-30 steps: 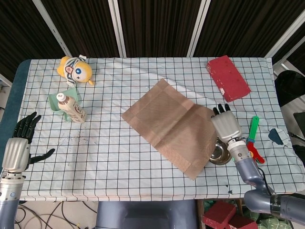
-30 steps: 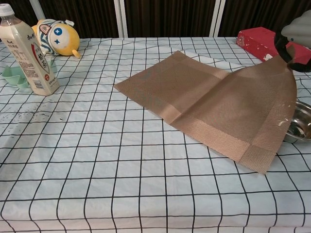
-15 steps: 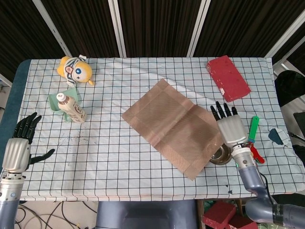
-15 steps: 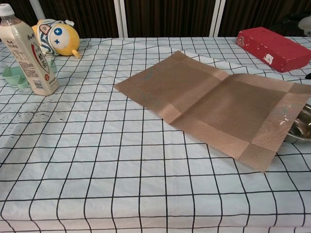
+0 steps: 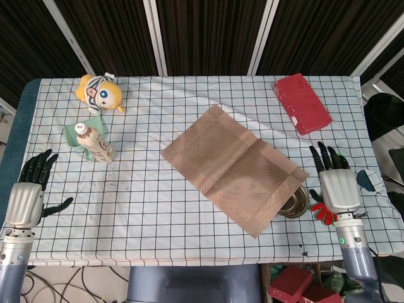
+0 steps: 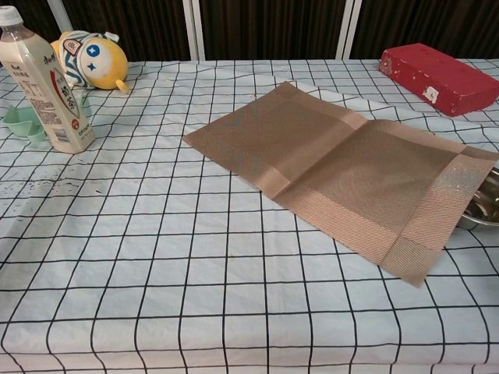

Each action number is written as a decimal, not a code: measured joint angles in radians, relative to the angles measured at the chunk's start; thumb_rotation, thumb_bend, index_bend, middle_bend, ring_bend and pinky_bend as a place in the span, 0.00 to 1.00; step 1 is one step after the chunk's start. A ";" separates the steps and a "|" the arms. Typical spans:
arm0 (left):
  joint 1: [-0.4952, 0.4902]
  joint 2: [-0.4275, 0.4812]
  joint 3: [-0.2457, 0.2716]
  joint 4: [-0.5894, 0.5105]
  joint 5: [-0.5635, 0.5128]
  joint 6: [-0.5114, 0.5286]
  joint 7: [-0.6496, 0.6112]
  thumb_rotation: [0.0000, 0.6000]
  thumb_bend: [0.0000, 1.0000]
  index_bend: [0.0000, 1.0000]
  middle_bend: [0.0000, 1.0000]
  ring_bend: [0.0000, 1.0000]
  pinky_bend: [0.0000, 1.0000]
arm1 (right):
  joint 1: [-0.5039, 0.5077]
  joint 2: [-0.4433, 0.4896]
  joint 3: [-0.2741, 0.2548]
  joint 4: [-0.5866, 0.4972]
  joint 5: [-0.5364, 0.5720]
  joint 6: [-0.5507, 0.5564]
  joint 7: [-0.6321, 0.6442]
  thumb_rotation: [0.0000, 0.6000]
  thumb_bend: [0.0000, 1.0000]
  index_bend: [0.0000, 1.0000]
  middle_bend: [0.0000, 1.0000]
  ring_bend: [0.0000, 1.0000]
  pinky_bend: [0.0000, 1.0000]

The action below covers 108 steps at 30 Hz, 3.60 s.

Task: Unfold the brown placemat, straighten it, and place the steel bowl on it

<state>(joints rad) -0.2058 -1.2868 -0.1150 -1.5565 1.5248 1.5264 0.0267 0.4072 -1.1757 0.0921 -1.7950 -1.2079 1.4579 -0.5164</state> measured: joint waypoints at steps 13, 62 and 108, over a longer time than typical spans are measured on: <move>-0.063 0.022 0.003 -0.081 0.022 -0.090 0.255 1.00 0.04 0.00 0.00 0.02 0.10 | -0.158 0.019 -0.019 0.053 -0.063 0.118 0.301 1.00 0.10 0.00 0.00 0.06 0.20; -0.731 -0.445 -0.197 0.363 -0.600 -0.564 1.066 1.00 0.11 0.07 0.03 0.03 0.10 | -0.201 -0.006 0.061 0.191 -0.091 -0.004 0.623 1.00 0.11 0.02 0.00 0.04 0.20; -0.919 -0.811 -0.185 0.986 -0.558 -0.713 0.851 1.00 0.15 0.18 0.08 0.03 0.10 | -0.218 -0.006 0.104 0.190 -0.084 -0.065 0.672 1.00 0.12 0.06 0.00 0.04 0.20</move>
<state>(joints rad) -1.1246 -2.0977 -0.3002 -0.5704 0.9671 0.8131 0.8772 0.1895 -1.1820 0.1966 -1.6051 -1.2917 1.3929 0.1558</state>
